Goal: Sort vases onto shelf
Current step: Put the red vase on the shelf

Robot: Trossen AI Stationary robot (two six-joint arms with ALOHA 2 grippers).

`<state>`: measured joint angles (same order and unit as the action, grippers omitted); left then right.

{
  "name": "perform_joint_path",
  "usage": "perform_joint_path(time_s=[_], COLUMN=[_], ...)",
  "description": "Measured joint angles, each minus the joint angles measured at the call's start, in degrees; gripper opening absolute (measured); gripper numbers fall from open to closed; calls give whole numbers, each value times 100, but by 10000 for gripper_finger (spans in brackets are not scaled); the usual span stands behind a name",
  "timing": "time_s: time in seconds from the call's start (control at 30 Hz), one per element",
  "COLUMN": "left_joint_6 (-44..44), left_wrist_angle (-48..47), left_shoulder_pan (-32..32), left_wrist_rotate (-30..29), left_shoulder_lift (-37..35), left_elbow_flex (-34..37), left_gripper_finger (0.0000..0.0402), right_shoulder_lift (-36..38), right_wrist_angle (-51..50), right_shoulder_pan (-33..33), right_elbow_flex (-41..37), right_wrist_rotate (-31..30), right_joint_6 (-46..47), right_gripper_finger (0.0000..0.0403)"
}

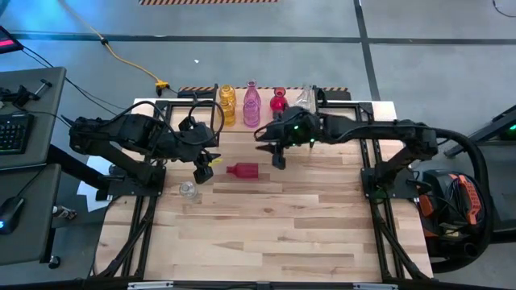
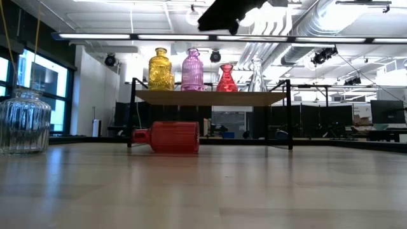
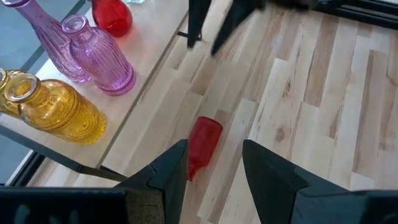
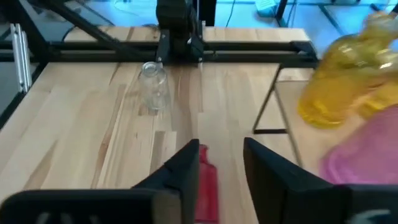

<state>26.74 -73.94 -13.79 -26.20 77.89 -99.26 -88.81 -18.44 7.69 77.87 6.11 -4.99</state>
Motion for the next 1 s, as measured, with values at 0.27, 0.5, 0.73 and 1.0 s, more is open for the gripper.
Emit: perform_joint_path(time_s=[0.27,0.5,0.73,1.0], left_joint_6=[22,173,168,68], left_wrist_angle=[7,5,3,3], left_shoulder_pan=[1,-23,-36,-36], left_wrist_rotate=[7,9,9,9], left_shoulder_lift=[-261,-552,-627,-616], left_elbow_flex=[-9,-11,-11,-11], left_gripper_finger=[145,145,145,145], right_shoulder_lift=[-1034,-2061,-2346,-2391], right_wrist_angle=[316,-13,598,515], right_shoulder_pan=[-54,207,418,298], right_elbow_flex=[262,275,310,307], right_wrist_rotate=[-172,-265,-202,-365], right_joint_6=[-18,-125,126,99], right_gripper_finger=[131,130,130,130])
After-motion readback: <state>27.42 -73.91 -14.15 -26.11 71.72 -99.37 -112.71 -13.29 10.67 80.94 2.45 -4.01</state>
